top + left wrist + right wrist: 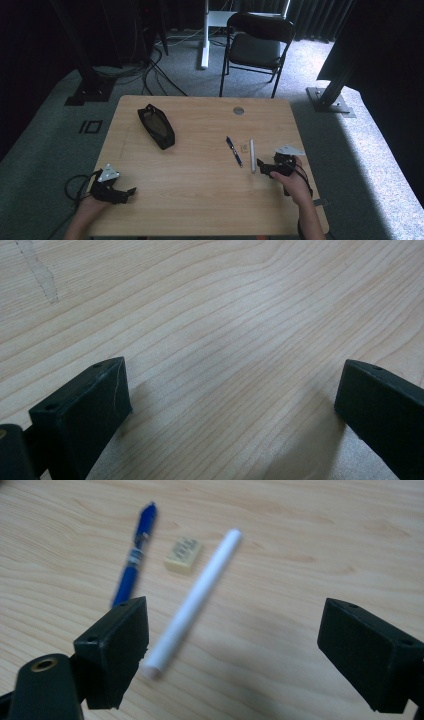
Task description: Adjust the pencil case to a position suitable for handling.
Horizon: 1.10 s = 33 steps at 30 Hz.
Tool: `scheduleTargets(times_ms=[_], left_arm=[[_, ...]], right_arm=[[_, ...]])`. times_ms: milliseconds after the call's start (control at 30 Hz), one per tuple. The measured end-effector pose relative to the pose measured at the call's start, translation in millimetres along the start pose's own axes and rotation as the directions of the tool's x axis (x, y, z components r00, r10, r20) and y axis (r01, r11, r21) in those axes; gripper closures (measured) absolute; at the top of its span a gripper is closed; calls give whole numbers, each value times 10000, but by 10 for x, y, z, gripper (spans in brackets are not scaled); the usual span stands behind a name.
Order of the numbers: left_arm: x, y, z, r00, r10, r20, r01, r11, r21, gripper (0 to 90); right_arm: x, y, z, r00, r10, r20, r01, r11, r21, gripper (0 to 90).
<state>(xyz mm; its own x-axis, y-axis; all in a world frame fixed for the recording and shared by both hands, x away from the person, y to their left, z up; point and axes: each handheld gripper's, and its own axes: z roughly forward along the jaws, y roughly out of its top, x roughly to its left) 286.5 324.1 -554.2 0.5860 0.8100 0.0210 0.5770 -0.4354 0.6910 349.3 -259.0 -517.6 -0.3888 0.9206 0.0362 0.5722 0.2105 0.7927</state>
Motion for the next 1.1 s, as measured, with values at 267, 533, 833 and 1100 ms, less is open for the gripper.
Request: scheduleTargets(times_ms=[267,533,833,1100], left_arm=[[0,0,0,10000,-2,0,2,10000,-2,16],[0,0,0,10000,0,1,0,10000,2,16],[0,0,0,10000,-1,1,1,10000,0,16],[0,0,0,10000,1,0,-1,10000,3,16]], right_arm=[[214,169,89,9985,-262,-473,252,9995,-211,132],[492,311,217,9919,-691,-1067,664,9974,-293,138],[804,425,391,9799,-1088,-1675,1035,9938,-399,138],[1077,528,544,9662,-1524,-2079,1450,9881,-502,141]])
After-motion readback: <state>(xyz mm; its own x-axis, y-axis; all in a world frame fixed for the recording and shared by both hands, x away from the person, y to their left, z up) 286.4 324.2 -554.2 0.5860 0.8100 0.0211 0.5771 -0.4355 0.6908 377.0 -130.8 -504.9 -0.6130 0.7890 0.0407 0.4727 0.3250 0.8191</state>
